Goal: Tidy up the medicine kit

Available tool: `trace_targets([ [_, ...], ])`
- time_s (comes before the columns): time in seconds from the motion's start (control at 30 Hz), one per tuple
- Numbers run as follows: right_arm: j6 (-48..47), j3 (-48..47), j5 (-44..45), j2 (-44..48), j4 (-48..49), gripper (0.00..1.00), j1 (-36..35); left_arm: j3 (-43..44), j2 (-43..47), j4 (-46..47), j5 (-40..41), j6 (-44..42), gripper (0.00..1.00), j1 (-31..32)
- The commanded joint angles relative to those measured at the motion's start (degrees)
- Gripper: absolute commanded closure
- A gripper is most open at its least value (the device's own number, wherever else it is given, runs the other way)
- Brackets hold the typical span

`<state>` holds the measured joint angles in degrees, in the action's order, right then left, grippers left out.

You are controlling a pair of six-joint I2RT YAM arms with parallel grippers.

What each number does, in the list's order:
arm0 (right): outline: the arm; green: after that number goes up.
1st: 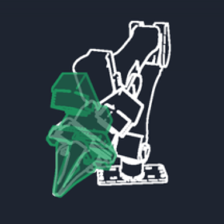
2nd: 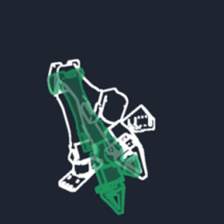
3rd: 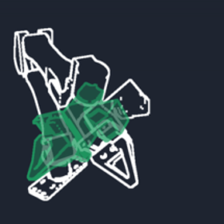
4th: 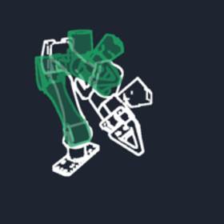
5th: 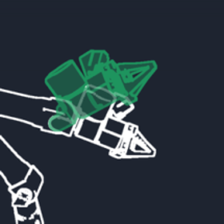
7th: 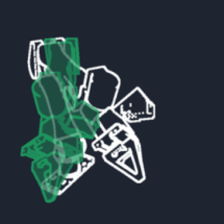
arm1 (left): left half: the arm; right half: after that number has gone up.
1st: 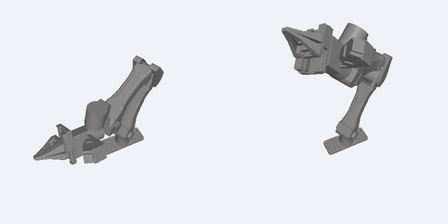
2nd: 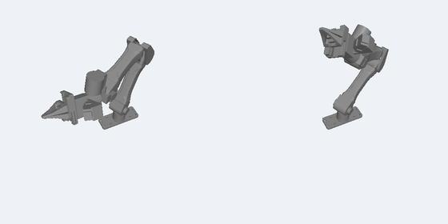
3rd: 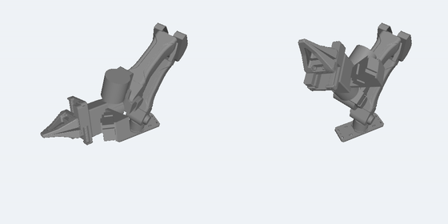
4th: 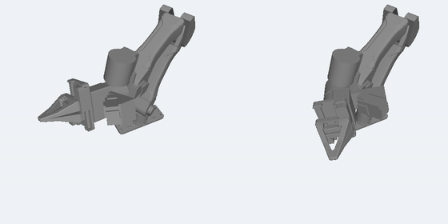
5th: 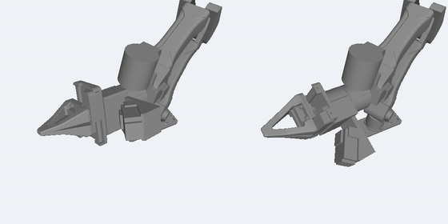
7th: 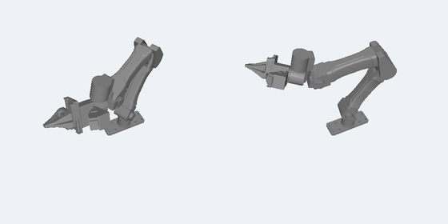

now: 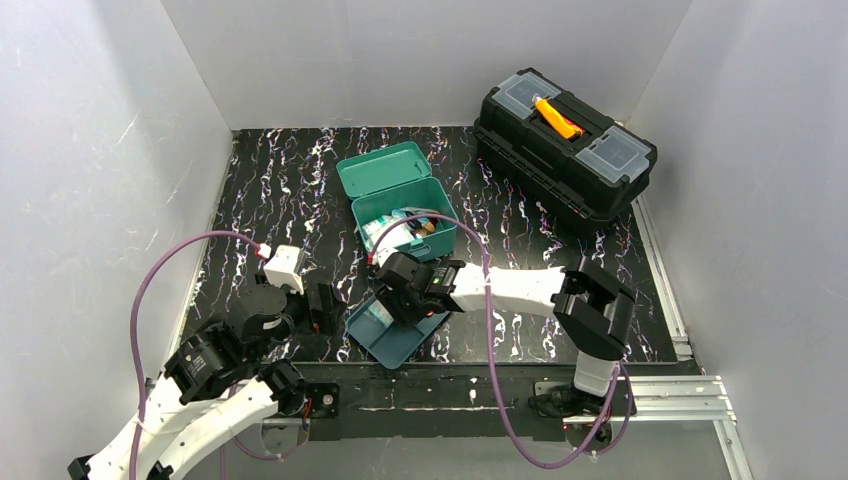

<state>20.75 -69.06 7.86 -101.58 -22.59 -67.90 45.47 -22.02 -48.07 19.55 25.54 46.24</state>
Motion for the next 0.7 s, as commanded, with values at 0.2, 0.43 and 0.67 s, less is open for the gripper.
trace_targets([
  [0.2, -1.2, -3.4, 2.1, -4.1, 0.6, 0.49, -0.2, 0.5, -0.6, -0.6, 1.1, -0.2, 0.02, -0.2],
  [0.43, -0.7, -3.3, 2.9, -6.4, 0.5, 0.56, -0.4, 0.6, -1.1, -0.5, 1.0, -0.2, 0.02, -0.3],
  [0.67, -0.5, -3.3, 3.9, -7.9, 0.9, 0.68, -1.2, 0.6, -1.2, -0.5, 1.0, -0.2, 0.02, -0.2],
])
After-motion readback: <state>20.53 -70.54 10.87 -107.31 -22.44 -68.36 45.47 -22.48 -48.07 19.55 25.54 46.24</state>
